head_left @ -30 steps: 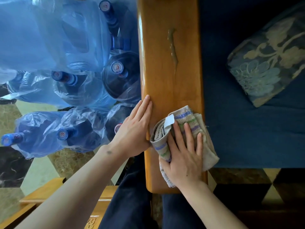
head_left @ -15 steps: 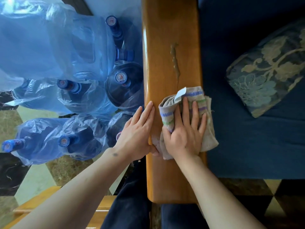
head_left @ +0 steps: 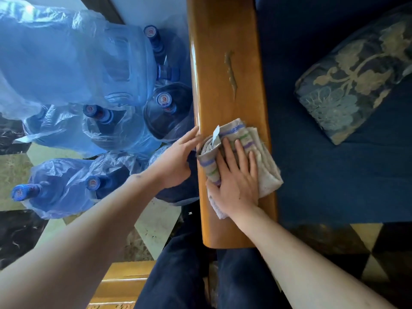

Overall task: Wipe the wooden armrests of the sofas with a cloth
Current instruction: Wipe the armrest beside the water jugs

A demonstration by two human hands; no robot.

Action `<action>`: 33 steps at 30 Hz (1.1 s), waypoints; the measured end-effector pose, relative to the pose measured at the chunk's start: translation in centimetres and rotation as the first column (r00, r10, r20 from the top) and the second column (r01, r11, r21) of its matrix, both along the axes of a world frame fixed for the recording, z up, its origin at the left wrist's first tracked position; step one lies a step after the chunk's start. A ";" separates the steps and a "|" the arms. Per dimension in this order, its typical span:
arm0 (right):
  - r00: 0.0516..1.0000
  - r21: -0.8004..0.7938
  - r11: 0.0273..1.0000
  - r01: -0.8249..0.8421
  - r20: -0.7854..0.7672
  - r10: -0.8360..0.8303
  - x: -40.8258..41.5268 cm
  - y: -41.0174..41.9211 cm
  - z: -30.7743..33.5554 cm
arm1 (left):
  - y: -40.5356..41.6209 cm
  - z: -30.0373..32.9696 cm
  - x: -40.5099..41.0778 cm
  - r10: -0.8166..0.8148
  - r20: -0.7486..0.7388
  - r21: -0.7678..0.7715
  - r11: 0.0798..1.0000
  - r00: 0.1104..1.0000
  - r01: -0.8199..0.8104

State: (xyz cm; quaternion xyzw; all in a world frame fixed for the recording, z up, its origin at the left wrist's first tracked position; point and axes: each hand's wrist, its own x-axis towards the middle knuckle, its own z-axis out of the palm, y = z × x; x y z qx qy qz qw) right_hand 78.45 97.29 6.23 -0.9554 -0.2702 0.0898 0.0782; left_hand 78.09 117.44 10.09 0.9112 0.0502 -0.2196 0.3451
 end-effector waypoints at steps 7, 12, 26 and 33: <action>0.998 0.095 0.995 -0.034 -0.042 0.038 -12.2 -3.3 -0.2 | -1.3 1.7 -3.1 0.105 0.085 0.075 0.991 0.991 -0.111; 0.998 0.109 0.993 0.040 -0.058 -0.034 -14.4 -7.6 0.1 | -3.8 2.1 -3.2 0.169 0.140 0.039 0.984 0.976 -0.176; 0.626 0.172 0.602 0.780 -0.173 -0.761 4.1 -0.6 1.0 | -2.5 0.6 9.2 0.091 -0.141 0.305 0.951 0.986 -0.045; 0.725 0.132 0.716 0.685 -0.030 -0.688 10.0 2.6 0.1 | -2.0 0.0 12.4 -0.021 -0.194 0.449 0.887 0.981 0.108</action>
